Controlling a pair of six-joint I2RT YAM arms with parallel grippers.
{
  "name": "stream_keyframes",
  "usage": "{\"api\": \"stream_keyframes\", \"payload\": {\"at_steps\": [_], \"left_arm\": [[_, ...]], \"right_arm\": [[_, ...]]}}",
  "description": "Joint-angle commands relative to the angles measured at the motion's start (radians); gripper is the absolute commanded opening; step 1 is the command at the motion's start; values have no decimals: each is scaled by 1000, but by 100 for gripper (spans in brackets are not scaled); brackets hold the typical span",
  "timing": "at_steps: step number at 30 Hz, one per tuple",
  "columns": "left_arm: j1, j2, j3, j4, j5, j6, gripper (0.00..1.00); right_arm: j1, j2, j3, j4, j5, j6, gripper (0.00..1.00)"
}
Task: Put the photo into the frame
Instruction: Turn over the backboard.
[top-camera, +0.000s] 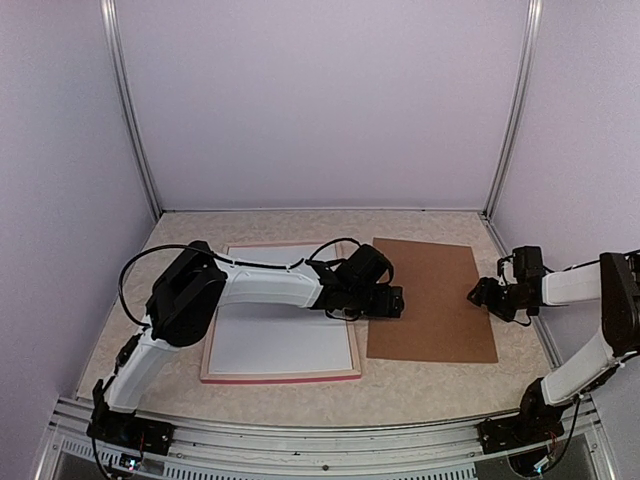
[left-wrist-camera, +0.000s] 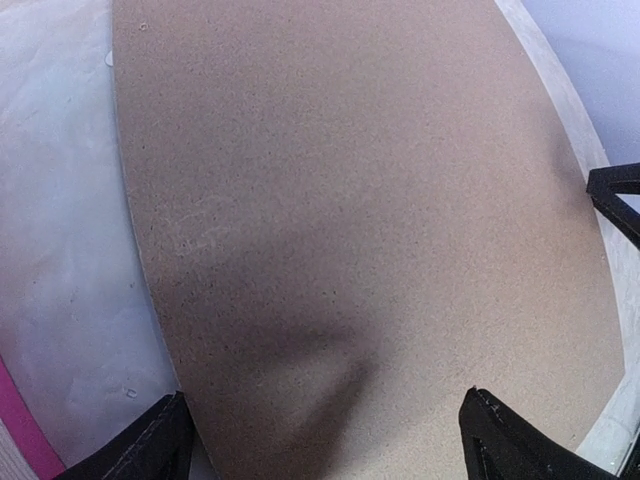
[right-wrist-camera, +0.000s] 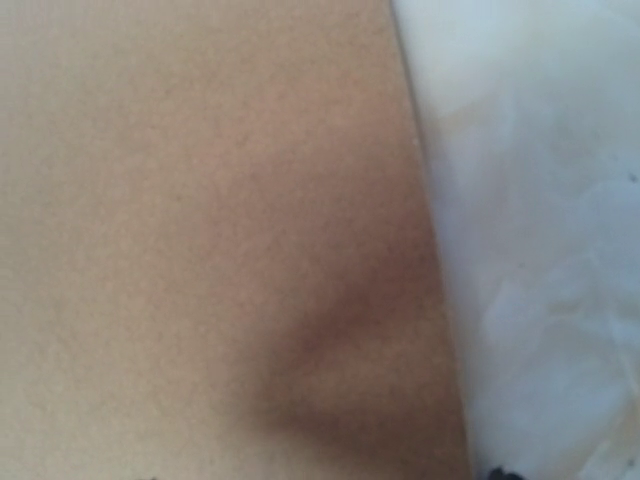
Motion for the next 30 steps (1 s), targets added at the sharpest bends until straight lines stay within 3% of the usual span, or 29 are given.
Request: {"api": "stream_keyframes", "payload": {"at_steps": [1, 22, 30], "left_arm": [[-27, -32, -108, 36, 141, -72, 91], [-22, -107, -162, 86, 160, -68, 94], [-14, -147, -204, 120, 163, -72, 94]], "right_arm": [[9, -20, -22, -29, -193, 59, 67], [23, -307, 110, -170, -565, 135, 49], [121, -365, 158, -180, -609, 199, 48]]}}
